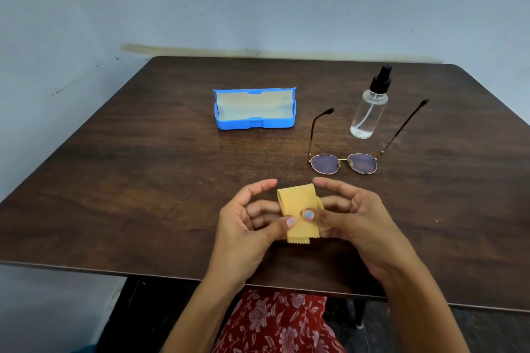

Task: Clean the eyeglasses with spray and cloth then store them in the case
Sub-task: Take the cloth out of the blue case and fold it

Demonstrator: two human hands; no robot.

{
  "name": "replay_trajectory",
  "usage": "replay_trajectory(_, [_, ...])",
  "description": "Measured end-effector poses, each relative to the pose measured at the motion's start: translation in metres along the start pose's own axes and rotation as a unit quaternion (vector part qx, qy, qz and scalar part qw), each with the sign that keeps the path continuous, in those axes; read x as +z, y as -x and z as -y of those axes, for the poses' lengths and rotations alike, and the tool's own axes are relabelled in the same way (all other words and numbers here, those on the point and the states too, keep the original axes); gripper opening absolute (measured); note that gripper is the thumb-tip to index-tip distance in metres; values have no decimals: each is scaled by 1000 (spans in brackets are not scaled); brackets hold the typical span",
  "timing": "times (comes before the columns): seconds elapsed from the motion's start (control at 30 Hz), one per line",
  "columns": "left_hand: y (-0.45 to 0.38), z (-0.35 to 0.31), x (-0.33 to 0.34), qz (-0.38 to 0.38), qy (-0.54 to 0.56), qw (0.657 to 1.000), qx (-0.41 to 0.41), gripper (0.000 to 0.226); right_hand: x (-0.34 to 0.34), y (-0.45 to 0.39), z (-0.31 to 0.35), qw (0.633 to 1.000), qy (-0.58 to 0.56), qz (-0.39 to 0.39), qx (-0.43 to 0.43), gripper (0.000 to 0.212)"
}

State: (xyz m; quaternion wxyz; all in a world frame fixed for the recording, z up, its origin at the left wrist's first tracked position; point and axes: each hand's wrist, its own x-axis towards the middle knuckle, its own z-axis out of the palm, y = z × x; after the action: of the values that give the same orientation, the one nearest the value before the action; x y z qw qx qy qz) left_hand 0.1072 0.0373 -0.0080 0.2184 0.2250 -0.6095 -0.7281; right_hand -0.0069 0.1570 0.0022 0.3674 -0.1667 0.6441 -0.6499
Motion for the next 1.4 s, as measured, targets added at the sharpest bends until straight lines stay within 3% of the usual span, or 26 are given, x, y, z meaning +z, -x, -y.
replay_trajectory(0.13, [0, 2, 1, -18, -20, 999, 24, 58, -1, 0, 2, 1000, -7, 2, -16, 55])
replay_trajectory(0.27, [-2, 1, 2, -4, -35, 998, 57, 37, 0, 4, 4, 996, 13, 15, -90, 34])
replay_trajectory(0.5, [-3, 0, 2, -1, 33, 999, 5, 27, -3, 2, 0, 993, 28, 32, -109, 43])
replay_trajectory(0.77, [-6, 0, 1, -30, 23, 998, -49, 15, 1, 1, 1, 997, 35, 9, -75, 30])
replay_trajectory(0.8, [-6, -1, 2, -29, 19, 998, -53, 12, 2, 1, 0, 996, 46, 3, -74, 23])
replay_trajectory(0.87, [-5, 0, 4, -33, 5, 998, -49, 30, 1, 1, -4, 984, 142, -22, -105, 6])
replay_trajectory(0.97, [-3, 3, 4, -58, -71, 996, -16, 35, 0, 3, -10, 960, 244, -44, -131, 8])
replay_trajectory(1.07, [-3, 7, 2, -54, -179, 981, 44, 11, 0, 4, -13, 948, 275, -60, -145, 10])
replay_trajectory(1.2, [-2, 13, 3, -50, -282, 951, 118, 16, 4, 6, -20, 934, 306, -75, -169, 11])
replay_trajectory(1.4, [-2, 20, 4, -29, -476, 858, 194, 22, 5, 3, -28, 891, 386, -106, -214, 15])
